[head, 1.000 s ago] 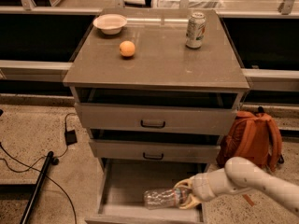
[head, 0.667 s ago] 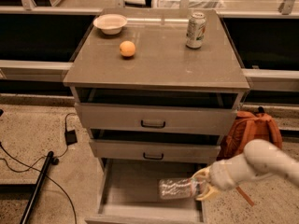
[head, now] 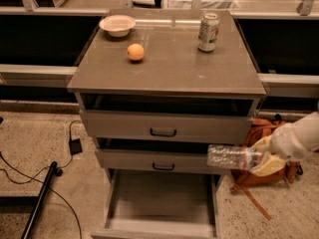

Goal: Pick water bottle from bottom drawer and place on counter

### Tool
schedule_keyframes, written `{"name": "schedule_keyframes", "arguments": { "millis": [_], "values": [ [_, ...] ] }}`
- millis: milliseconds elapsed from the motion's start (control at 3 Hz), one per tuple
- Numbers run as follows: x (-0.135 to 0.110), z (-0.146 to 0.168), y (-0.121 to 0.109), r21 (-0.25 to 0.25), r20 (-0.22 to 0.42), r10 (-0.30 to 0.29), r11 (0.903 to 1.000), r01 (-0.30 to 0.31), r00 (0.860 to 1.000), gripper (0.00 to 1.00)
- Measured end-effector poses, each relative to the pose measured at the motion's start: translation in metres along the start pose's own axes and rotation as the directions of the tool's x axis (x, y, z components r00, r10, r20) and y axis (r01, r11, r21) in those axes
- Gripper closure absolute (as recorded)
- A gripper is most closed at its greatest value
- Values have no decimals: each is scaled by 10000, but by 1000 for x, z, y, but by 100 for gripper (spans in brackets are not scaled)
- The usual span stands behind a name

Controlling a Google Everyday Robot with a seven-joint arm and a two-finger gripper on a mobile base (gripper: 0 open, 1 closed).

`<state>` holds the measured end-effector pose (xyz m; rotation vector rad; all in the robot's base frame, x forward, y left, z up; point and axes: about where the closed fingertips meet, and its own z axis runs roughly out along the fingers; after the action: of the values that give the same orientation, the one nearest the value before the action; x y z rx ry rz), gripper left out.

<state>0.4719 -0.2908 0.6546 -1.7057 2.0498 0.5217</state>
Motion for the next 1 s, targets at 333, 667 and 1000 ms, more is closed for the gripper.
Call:
{"name": "schedule_keyframes", "arguments": {
  "millis": [333, 667, 1000],
  "values": [
    [-8, -67, -5, 795, -505, 988, 9923, -946, 9938, 100],
    [-9, -67, -5, 809, -501, 1099, 9911, -1057, 9927, 100],
    [-13, -67, -6, 836, -542, 1069, 9912, -1022, 9928, 100]
  ]
}}
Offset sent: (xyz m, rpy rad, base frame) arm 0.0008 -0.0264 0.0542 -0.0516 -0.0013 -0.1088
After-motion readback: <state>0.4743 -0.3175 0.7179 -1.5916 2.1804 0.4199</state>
